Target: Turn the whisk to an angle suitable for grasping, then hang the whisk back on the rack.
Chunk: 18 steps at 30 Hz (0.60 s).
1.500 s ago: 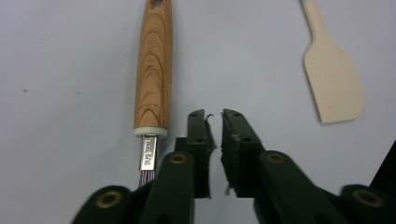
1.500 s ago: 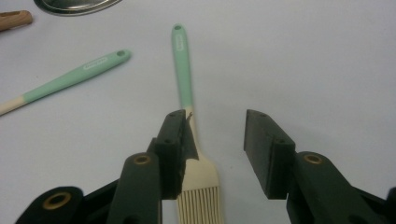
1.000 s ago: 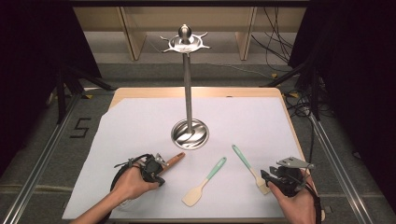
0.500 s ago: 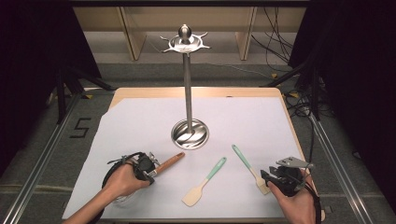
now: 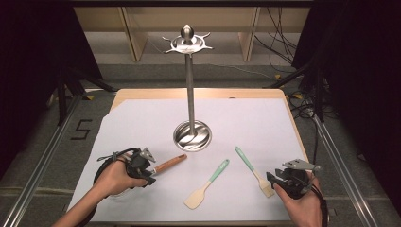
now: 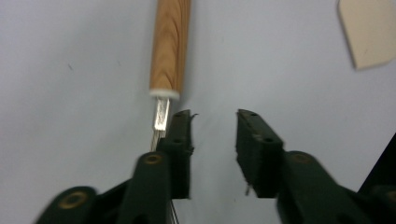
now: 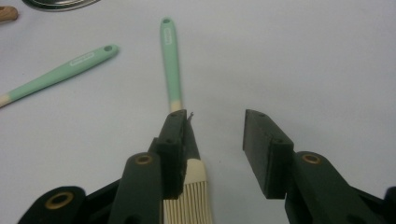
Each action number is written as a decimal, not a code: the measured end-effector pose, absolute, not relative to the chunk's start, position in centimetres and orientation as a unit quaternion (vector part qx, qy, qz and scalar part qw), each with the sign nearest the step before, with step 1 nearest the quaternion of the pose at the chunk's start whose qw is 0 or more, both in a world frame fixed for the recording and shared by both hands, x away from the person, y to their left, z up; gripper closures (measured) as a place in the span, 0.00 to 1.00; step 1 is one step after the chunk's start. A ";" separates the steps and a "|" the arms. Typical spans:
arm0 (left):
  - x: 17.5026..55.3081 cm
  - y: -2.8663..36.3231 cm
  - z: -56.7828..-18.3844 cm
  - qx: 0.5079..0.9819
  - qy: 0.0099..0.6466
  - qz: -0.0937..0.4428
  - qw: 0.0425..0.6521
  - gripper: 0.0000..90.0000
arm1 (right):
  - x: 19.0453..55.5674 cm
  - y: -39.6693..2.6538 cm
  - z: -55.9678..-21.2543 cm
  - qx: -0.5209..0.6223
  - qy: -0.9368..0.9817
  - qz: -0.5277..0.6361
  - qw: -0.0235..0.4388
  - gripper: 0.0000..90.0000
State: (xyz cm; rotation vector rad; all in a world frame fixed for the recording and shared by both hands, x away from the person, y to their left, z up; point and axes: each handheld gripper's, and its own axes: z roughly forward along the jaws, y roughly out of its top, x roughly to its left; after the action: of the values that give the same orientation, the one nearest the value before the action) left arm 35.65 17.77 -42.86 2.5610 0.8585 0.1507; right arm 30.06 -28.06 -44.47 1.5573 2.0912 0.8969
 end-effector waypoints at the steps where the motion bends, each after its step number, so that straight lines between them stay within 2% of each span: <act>1: 35.7 17.8 -42.9 0.924 0.310 0.054 0.216 0.61 | 30.1 -28.2 -44.5 0.547 0.747 0.321 0.200 0.68; 2: 35.8 17.8 -42.7 0.922 0.312 0.060 0.223 0.61 | 30.1 -28.2 -44.5 0.547 0.747 0.321 0.200 0.68; 4: 36.3 18.0 -42.5 0.918 0.314 0.070 0.233 0.51 | 30.0 -28.2 -44.4 0.549 0.747 0.322 0.194 0.67; 7: 37.0 18.3 -42.5 0.907 0.330 0.082 0.249 0.44 | 30.0 -28.0 -44.2 0.547 0.745 0.327 0.198 0.67; 11: 37.4 18.2 -42.6 0.905 0.334 0.089 0.250 0.42 | 30.2 -27.5 -44.0 0.562 0.735 0.329 0.186 0.67; 16: 38.1 17.5 -42.7 0.907 0.331 0.088 0.244 0.42 | 30.9 -27.3 -43.7 0.551 0.741 0.333 0.192 0.67; 17: 38.4 17.2 -42.7 0.910 0.330 0.086 0.238 0.42 | 31.1 -27.6 -43.7 0.538 0.748 0.330 0.208 0.67; 18: 38.5 17.0 -42.8 0.912 0.328 0.084 0.233 0.42 | 31.2 -27.5 -43.7 0.547 0.743 0.334 0.194 0.67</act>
State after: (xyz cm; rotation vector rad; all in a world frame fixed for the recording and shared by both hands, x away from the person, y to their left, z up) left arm 38.53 17.03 -42.77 2.5040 0.8995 0.2309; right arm 31.18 -27.49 -43.71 1.5334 2.0847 0.9356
